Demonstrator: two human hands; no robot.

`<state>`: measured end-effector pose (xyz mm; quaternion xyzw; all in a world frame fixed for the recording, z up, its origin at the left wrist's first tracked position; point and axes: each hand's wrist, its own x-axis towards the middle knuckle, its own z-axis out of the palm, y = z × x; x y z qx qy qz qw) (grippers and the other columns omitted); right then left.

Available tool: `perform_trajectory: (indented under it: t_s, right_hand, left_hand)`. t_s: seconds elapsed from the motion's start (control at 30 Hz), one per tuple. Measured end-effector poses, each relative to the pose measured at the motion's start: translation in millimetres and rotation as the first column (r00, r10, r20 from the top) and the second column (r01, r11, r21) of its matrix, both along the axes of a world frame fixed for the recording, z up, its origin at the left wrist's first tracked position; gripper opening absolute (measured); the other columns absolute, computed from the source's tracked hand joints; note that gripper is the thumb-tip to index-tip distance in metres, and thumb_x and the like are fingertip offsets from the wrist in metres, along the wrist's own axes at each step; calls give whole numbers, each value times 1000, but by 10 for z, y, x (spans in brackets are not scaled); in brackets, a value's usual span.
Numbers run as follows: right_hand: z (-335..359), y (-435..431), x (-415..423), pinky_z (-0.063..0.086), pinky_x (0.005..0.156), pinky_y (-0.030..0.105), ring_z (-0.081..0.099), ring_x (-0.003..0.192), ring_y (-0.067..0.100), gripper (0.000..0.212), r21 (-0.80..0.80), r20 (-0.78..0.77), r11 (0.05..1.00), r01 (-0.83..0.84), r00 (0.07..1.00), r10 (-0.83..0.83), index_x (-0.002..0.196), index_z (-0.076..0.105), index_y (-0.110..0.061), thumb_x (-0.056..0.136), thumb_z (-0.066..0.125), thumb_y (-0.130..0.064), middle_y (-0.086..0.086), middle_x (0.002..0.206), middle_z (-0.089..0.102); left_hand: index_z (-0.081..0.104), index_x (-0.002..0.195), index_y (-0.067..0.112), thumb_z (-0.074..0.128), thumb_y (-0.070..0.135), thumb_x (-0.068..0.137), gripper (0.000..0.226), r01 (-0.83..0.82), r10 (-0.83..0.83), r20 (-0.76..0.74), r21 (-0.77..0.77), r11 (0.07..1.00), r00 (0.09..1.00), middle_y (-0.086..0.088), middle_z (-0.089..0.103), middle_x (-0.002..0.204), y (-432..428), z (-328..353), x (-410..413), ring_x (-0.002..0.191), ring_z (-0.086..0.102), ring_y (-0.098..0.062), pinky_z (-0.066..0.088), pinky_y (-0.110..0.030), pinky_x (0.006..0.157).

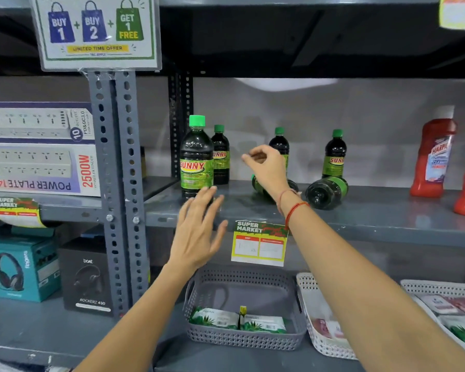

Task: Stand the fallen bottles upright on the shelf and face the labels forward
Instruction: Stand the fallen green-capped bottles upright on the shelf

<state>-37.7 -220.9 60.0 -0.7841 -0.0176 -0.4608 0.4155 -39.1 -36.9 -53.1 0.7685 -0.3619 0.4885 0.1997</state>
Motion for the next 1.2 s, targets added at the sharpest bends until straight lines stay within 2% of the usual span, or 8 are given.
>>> perform_trajectory:
  t_s: [0.17,0.27,0.37,0.5,0.6,0.7,0.9,1.2]
  right_hand:
    - [157,-354,74,48,77,37,61,106,35,43,-419,-391,868,267,809,-438,96,61,-7,80,70,-46,19,114,65]
    - [136,-403,124,48,89,33,59,115,31,70,-444,-607,876,190,654,-450,119,58,-7,74,71,-59,12,120,62]
    - [102,-407,147,40,79,29,60,108,25,61,-449,-645,856,256,570,-509,118,59,-10,78,69,-54,5,108,59]
    - [47,-445,165,43,72,29,54,87,25,46,-259,-637,903,343,642,-427,95,56,-12,73,73,-48,9,103,61]
    - [1,-517,188,52,81,33,62,98,28,59,111,-620,954,279,770,-153,111,59,-5,69,77,-44,10,112,62]
    - [-71,-521,169,54,94,42,65,106,32,70,454,-452,880,138,887,94,123,60,-6,65,80,-40,14,121,65]
    - [-204,-409,100,52,91,38,63,103,24,71,520,-136,851,-68,978,161,115,46,-13,60,87,-28,6,111,64]
    - [-207,-470,55,47,101,39,62,111,22,76,271,-307,959,-83,937,168,124,53,-11,60,90,-30,6,118,68]
  left_hand:
    - [61,118,6,36,32,98,42,72,-38,-197,165,984,980,-15,63,126,-437,383,-19,119,57,-30,50,-41,92]
    - [65,84,12,34,33,99,40,-30,90,-285,206,978,954,-10,72,93,-545,401,37,89,65,-33,48,-39,65]
    - [65,80,10,32,31,98,43,-93,142,-259,194,977,955,-7,73,89,-549,357,23,83,66,-31,48,-37,61]
    - [70,87,11,22,34,93,53,-128,169,-233,179,976,958,-5,75,93,-555,324,23,81,68,-28,51,-36,59]
    - [71,86,12,17,35,91,59,-140,175,-210,172,975,962,-3,76,93,-552,297,33,79,69,-25,53,-37,59]
    - [71,91,13,4,40,86,73,-147,181,-208,167,975,961,-2,76,97,-543,288,64,84,69,-23,54,-38,62]
    - [70,94,13,-1,42,81,78,-137,170,-234,153,979,957,-1,75,100,-568,274,58,88,68,-23,54,-38,64]
    - [70,95,11,-1,41,80,79,-120,151,-266,129,984,952,-5,75,101,-571,284,6,90,68,-24,55,-40,68]
